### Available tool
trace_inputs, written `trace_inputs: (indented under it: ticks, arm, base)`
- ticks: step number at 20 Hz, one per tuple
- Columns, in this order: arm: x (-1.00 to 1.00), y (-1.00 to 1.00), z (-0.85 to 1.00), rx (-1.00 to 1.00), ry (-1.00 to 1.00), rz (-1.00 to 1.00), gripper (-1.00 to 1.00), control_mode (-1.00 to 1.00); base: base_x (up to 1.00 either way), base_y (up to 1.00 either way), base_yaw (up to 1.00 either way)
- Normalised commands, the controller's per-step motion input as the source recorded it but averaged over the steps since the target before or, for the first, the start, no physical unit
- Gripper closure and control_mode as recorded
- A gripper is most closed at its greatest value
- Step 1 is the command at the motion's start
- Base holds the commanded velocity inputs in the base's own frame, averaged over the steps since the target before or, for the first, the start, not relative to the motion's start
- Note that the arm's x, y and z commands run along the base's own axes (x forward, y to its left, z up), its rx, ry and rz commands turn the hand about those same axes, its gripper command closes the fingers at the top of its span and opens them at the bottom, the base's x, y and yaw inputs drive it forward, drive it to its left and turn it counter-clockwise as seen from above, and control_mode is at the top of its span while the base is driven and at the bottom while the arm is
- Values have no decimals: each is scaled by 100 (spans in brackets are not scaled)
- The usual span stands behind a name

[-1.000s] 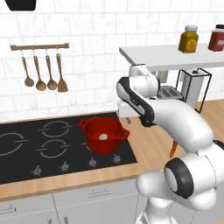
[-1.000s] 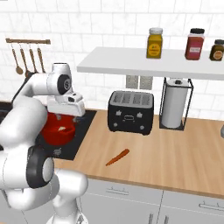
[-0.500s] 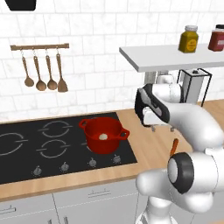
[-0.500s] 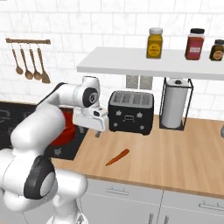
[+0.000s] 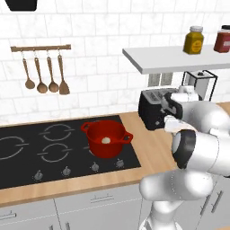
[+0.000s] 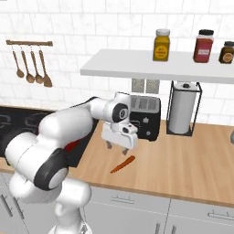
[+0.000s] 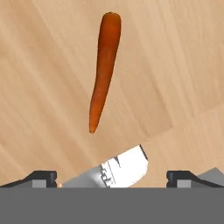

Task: Put the carrot and garlic in the pot. Retrieve the spatula and lightly stir the vegetables in the pot.

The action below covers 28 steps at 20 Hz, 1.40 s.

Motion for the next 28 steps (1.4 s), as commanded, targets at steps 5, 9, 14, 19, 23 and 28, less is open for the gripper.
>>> trace_inputs:
  ticks: [5, 9, 14, 19, 23, 28]
  arm:
    - [25, -43, -57, 0, 4, -9, -100, -100]
    - [23, -31, -50, 0, 1, -8, -100, -100]
    - [40, -6, -37, 0, 0, -4, -100, -100]
    - [40, 0, -36, 0, 0, -5, -100, -100]
    - [14, 0, -37, 0, 0, -6, -100, -100]
    - [1, 2, -24, 0, 0, -6, 100, -100]
  base:
    - [0, 0, 0]
    - [0, 0, 0]
    - [0, 0, 0]
    - [0, 0, 0]
    - [0, 0, 0]
    - [0, 0, 0]
